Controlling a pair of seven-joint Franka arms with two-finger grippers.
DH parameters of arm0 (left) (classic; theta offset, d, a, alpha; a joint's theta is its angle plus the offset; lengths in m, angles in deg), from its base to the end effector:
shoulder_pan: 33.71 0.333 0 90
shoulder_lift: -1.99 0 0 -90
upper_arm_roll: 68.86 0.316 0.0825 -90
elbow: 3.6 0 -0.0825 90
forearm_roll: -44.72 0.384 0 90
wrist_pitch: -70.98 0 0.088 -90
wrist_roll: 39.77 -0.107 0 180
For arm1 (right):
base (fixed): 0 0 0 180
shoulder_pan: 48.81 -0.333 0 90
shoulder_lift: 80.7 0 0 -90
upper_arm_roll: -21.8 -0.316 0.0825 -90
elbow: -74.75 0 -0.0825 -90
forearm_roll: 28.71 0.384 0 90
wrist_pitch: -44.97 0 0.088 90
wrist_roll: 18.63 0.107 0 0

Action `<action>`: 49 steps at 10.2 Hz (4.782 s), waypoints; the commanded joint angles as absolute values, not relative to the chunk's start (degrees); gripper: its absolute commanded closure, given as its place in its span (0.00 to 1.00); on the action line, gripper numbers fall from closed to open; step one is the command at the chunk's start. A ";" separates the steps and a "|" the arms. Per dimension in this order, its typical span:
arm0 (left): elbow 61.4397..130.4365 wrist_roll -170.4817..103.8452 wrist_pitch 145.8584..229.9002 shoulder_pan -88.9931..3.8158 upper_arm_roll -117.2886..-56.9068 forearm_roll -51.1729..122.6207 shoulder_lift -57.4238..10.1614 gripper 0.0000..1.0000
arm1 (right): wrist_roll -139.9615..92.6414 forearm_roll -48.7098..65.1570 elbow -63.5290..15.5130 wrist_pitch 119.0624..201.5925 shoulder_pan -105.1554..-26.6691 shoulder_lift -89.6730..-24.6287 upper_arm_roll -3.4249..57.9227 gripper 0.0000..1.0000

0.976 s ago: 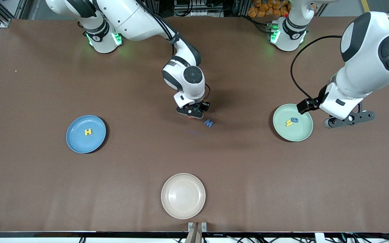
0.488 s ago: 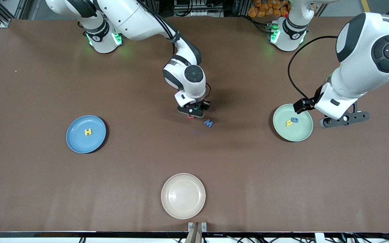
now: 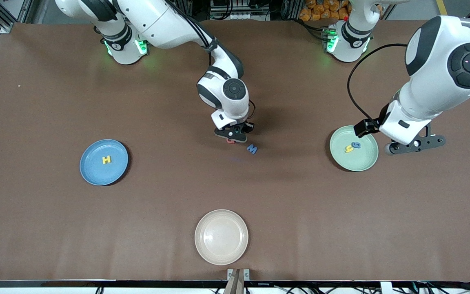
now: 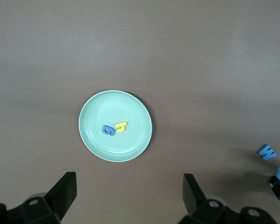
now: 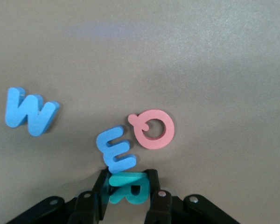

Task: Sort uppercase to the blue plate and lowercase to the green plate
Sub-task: 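Lower the right gripper and close it on the teal R, then carry the R to the blue plate while the left gripper reaches letters, then release the R on the blue plate while the left gripper lowers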

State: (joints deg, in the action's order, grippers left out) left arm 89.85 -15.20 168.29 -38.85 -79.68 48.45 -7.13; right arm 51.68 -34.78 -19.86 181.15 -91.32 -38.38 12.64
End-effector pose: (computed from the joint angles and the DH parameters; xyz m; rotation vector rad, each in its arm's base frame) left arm 0.5820 -0.1529 0.5159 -3.0691 -0.2154 0.1100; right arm 0.4345 0.5283 0.1839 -3.0935 0.4511 0.0483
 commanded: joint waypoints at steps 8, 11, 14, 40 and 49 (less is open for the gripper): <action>96.23 6.85 174.14 -47.14 -80.98 47.18 -7.32 0.12 | 33.27 -27.39 -20.95 157.50 -76.10 -60.72 11.43 0.97; 100.36 18.03 179.68 -51.54 -82.30 43.41 -7.94 0.12 | 16.50 -27.39 -27.44 153.61 -61.00 -67.41 11.52 0.97; 101.95 27.45 185.58 -56.55 -82.57 43.31 -11.36 0.12 | -1.00 -28.27 -30.45 155.01 -49.36 -65.34 15.27 0.97; 98.10 49.44 210.11 -71.86 -83.27 64.32 -35.28 0.34 | -14.06 -29.33 -28.00 160.21 -44.07 -64.00 18.55 0.32; 95.81 44.78 210.11 -71.51 -83.19 64.93 -37.73 0.34 | -14.06 -26.51 -27.64 156.07 -44.68 -72.44 18.81 0.31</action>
